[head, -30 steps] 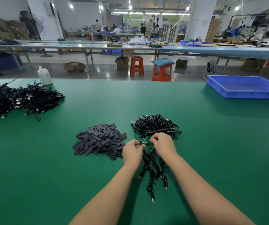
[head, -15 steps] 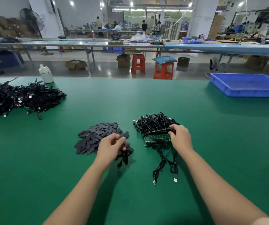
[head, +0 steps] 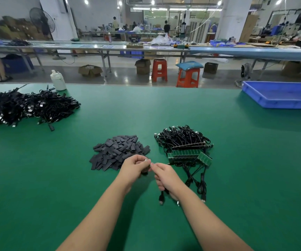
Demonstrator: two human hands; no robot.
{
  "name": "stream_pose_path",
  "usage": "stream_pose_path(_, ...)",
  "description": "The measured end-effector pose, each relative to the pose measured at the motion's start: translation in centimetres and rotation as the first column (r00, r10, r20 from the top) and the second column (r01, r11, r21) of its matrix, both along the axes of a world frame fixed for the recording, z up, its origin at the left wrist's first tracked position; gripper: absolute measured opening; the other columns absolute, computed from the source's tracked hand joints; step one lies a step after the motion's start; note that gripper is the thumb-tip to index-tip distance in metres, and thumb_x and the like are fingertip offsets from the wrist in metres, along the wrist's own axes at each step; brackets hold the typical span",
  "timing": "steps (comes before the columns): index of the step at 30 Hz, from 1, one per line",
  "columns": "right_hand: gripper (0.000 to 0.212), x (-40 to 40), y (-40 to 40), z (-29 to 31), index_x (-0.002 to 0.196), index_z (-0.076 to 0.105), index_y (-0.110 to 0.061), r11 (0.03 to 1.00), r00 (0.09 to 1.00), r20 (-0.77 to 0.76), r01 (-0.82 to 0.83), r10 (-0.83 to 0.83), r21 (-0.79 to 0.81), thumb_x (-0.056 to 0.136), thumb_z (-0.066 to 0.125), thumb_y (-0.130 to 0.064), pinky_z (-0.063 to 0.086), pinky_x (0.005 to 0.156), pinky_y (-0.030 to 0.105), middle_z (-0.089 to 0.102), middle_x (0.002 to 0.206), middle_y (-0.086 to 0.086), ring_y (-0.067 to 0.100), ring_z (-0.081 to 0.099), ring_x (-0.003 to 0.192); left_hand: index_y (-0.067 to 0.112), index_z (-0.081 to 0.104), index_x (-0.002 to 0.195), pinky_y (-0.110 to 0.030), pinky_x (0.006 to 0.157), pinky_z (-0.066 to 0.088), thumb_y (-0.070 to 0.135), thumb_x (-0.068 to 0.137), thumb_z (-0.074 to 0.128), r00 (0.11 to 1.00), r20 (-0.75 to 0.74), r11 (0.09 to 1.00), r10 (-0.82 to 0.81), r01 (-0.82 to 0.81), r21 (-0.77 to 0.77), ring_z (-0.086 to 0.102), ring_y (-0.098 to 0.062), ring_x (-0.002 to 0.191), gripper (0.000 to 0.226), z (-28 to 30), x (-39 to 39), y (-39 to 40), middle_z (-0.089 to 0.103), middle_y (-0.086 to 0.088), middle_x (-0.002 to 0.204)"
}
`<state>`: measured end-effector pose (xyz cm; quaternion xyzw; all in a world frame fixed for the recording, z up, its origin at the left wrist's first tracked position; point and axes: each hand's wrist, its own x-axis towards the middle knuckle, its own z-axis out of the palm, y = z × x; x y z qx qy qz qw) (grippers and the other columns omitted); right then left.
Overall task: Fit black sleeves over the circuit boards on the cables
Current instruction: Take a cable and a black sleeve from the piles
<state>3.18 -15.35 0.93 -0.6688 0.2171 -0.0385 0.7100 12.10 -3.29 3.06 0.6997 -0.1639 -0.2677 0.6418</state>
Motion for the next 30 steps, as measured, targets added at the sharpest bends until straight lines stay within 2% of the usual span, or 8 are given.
stream_pose_path(3,0.031,0.1,0.9,-0.9,0.095,0.067,-0.008,1.0,0.999,-0.026,0.027,-0.027,-0.003,0.102,0.052,-0.034,0.033,0.045,0.025,0.036,0.054,-0.004,0.013,0.033,0.044,0.01,0.071,0.085,-0.018,0.046,0.034,0.023,0.088,0.072,0.999,-0.021,0.998,0.026,-0.025,0.061,0.045,-0.007,0.05,0.013,-1.2,0.6,1.1,0.068,0.001,0.066)
stream_pose_path(8,0.046,0.2,1.3,-2.2,0.1,0.071,-0.005,0.964,0.996,-0.087,-0.001,0.025,0.264,0.106,0.04,-0.038,0.051,0.059,0.033,0.051,0.061,0.003,0.019,0.053,0.056,0.009,0.072,0.083,-0.013,0.042,0.035,0.019,0.088,0.073,0.999,0.016,0.987,0.032,-0.034,0.158,0.045,0.001,0.043,0.011,-2.5,2.1,2.5,0.065,0.005,0.062)
stream_pose_path(12,0.024,0.4,1.4,-2.6,0.098,0.068,0.003,0.985,0.995,-0.087,-0.035,0.051,0.171,0.1,0.052,-0.014,0.06,0.073,0.035,0.061,0.069,0.01,0.02,0.065,0.067,0.012,0.073,0.081,-0.014,0.049,0.038,0.02,0.086,0.075,0.995,0.099,0.973,-0.033,0.009,0.232,0.046,0.001,0.048,0.009,-3.2,2.5,2.7,0.065,0.005,0.066)
stream_pose_path(16,0.019,0.4,1.4,-2.8,0.096,0.068,0.001,0.998,0.992,-0.115,-0.054,0.057,0.036,0.098,0.053,-0.009,0.05,0.048,0.029,0.059,0.063,0.005,0.017,0.055,0.052,0.016,0.073,0.081,-0.022,0.063,0.045,0.022,0.087,0.075,0.986,0.15,0.964,-0.073,0.031,0.265,0.054,-0.008,0.064,0.008,-3.6,2.8,2.4,0.068,0.004,0.071)
stream_pose_path(18,0.02,0.2,1.2,-3.0,0.098,0.07,-0.001,0.999,0.994,-0.102,-0.031,0.027,-0.03,0.099,0.053,-0.011,0.046,0.046,0.028,0.054,0.061,0.001,0.015,0.05,0.048,0.021,0.073,0.083,-0.023,0.069,0.048,0.027,0.09,0.07,0.978,0.209,0.957,-0.011,-0.051,0.286,0.061,-0.009,0.073,0.009,-3.5,3.5,2.6,0.072,0.007,0.078)
stream_pose_path(22,0.022,0.0,1.2,-3.7,0.099,0.072,-0.011,0.997,0.995,-0.103,0.005,-0.013,-0.074,0.101,0.051,-0.018,0.047,0.051,0.028,0.051,0.06,-0.004,0.012,0.049,0.052,0.022,0.067,0.108,-0.036,0.082,0.052,0.034,0.091,0.064,0.773,0.629,0.696,0.081,-0.495,0.52,0.06,-0.021,0.097,0.021,-4.3,6.0,5.2,0.063,-0.001,0.105)
stream_pose_path(25,0.026,0.0,1.6,-4.0,0.099,0.073,-0.014,0.995,0.995,-0.103,-0.012,0.002,-0.095,0.102,0.051,-0.027,0.047,0.054,0.028,0.05,0.06,-0.005,0.012,0.049,0.052,0.017,0.059,0.116,-0.04,0.083,0.05,0.041,0.089,0.065,0.792,0.61,0.563,0.028,-0.516,0.645,0.054,-0.028,0.107,0.036,-5.8,7.5,7.5,0.056,-0.008,0.113)
stream_pose_path(30,0.023,0.0,2.1,-4.2,0.097,0.074,-0.025,0.965,0.989,-0.127,-0.099,0.069,-0.242,0.101,0.054,-0.036,0.051,0.055,0.024,0.054,0.057,-0.007,0.01,0.054,0.05,0.023,0.063,0.103,-0.034,0.072,0.046,0.043,0.089,0.065,0.815,0.579,0.556,0.024,-0.492,0.67,0.056,-0.024,0.095,0.024,-6.8,8.3,8.1,0.055,-0.003,0.108)
